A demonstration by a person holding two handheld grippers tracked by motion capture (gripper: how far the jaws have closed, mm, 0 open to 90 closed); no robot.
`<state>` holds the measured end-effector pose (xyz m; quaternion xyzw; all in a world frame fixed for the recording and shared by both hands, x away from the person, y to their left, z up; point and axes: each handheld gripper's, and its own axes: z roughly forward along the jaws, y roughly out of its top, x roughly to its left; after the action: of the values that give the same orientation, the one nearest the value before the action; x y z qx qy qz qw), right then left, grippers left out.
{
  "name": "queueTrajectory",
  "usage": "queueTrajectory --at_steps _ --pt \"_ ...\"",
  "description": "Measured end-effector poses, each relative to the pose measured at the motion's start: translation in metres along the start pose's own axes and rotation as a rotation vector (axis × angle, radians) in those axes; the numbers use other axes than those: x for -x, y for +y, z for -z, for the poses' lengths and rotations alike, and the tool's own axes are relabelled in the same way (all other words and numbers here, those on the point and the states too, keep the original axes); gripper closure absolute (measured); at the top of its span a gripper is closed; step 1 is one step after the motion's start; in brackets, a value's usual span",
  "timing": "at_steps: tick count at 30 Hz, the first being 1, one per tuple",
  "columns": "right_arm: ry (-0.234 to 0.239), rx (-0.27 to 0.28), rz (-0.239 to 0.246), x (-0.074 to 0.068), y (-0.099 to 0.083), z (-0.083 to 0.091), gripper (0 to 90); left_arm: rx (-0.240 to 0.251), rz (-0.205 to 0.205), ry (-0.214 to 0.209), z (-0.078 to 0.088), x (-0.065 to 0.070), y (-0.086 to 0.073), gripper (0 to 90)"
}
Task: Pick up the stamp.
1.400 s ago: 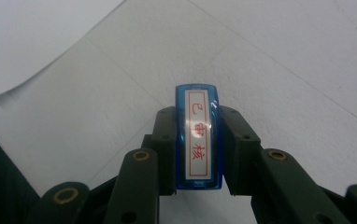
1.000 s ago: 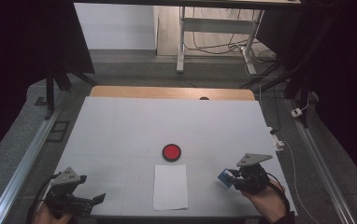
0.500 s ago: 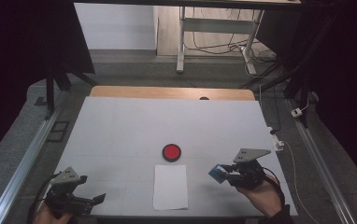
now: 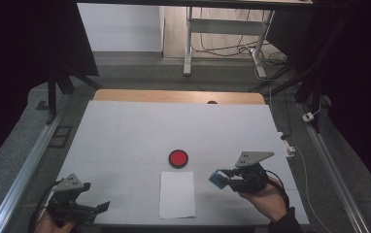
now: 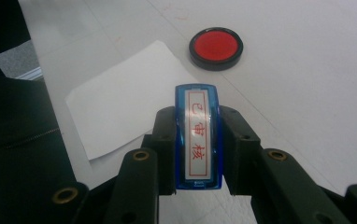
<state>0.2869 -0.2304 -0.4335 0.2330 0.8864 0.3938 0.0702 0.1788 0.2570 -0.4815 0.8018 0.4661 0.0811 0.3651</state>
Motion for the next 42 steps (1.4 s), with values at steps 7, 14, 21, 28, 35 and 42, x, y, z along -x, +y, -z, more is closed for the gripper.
queueTrajectory --at_steps 7,14,21,28,35,42 --pt "0.029 0.020 0.010 -0.002 0.009 -0.007 70.0 -0.002 -0.001 0.007 0.000 0.001 0.000 3.3" --pt "0.049 0.041 0.028 -0.005 0.020 -0.012 70.0 -0.003 -0.004 0.009 -0.001 0.001 0.000 3.4" --pt "0.063 0.044 0.053 -0.007 0.029 -0.020 70.0 -0.004 -0.005 0.011 -0.001 0.001 0.000 3.4" --pt "0.090 0.042 0.082 -0.011 0.038 -0.029 70.0 -0.004 -0.007 0.011 -0.001 0.001 0.000 3.5" --pt "0.130 0.029 0.130 -0.017 0.048 -0.044 70.0 -0.003 -0.007 0.007 -0.001 0.001 0.000 3.4" --pt "0.154 0.020 0.147 -0.022 0.053 -0.052 70.0 -0.007 -0.008 0.006 -0.001 0.001 0.000 3.4"
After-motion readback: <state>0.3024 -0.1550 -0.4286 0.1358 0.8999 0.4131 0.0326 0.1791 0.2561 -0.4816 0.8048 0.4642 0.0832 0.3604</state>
